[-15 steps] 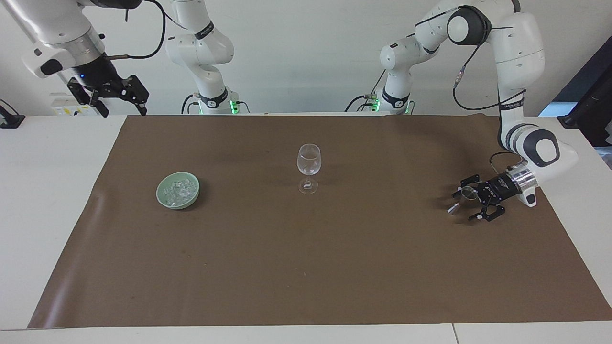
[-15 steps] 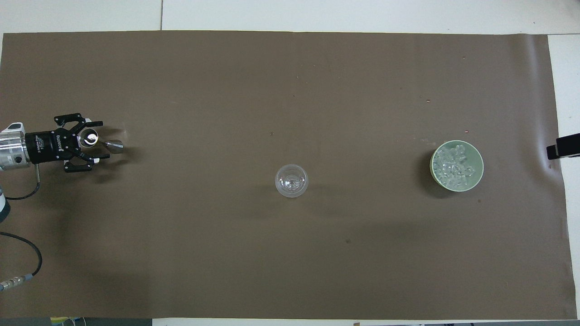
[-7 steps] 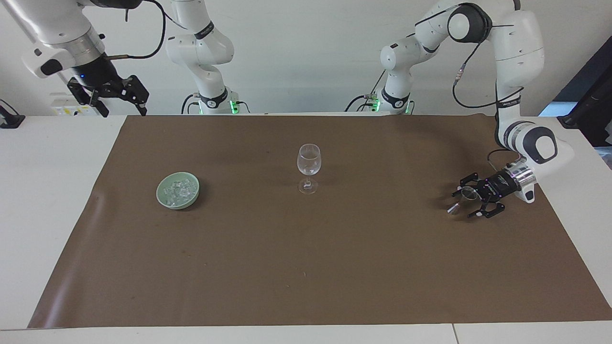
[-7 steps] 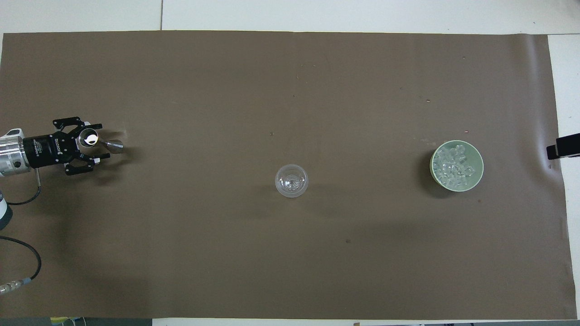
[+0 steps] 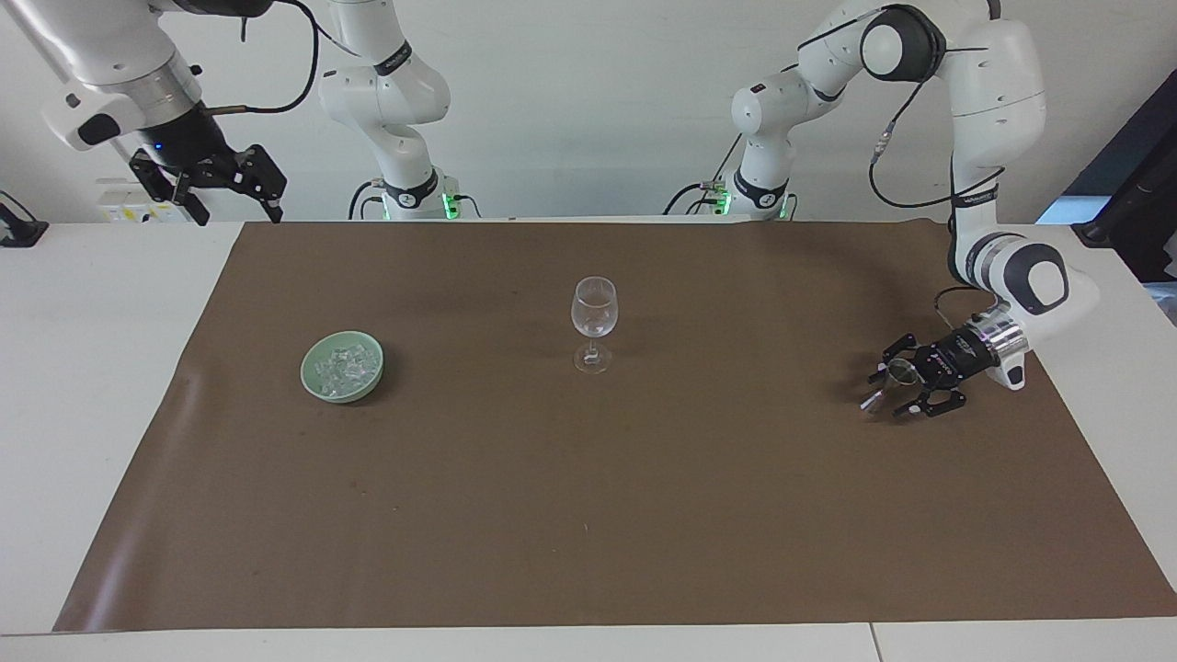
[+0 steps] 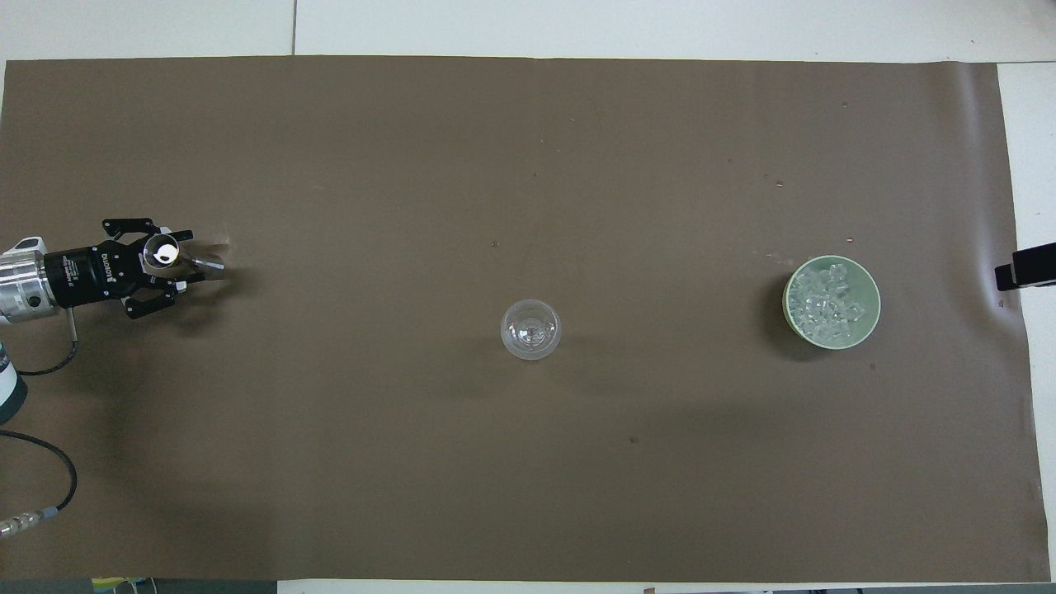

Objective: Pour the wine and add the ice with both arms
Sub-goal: 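Lift the jigger with the left gripper and carry it toward the clear glass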

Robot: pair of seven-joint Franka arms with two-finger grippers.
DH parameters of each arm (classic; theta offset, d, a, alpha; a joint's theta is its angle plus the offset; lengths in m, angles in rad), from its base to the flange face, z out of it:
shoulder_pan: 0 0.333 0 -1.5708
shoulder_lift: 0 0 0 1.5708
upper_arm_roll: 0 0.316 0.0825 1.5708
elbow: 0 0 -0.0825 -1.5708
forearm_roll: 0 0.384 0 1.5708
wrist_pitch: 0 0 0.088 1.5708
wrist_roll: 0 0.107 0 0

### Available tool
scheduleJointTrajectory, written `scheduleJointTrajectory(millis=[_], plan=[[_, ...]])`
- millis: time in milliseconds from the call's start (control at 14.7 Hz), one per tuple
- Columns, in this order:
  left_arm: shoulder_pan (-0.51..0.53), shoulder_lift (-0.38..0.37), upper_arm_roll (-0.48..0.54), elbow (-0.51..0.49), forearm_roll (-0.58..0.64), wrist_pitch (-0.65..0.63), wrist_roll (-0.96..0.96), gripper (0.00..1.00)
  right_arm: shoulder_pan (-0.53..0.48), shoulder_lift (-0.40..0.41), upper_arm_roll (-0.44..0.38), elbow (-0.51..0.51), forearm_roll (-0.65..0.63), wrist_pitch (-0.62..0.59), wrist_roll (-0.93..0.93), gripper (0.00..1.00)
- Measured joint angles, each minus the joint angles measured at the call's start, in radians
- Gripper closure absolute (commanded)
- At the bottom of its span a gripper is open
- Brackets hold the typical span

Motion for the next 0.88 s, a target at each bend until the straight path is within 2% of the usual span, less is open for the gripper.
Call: scheduleJointTrajectory(millis=[408,679,883], plan=[[0.010,-0.005,0.001,-0.002,-0.009,-0.020,0.000,1.00,0.000,0.000,0.000,0.000,0.000,0.000,0.000,0.00],[0.024,-0.017,0.003,-0.002,-0.011,-0.106,-0.001,1.00,0.000,0.000,0.000,0.000,0.000,0.000,0.000,0.00],[0.030,-0.054,0.005,-0.002,-0.012,-0.171,-0.019,1.00,0.000,0.000,0.000,0.000,0.000,0.000,0.000,0.00]])
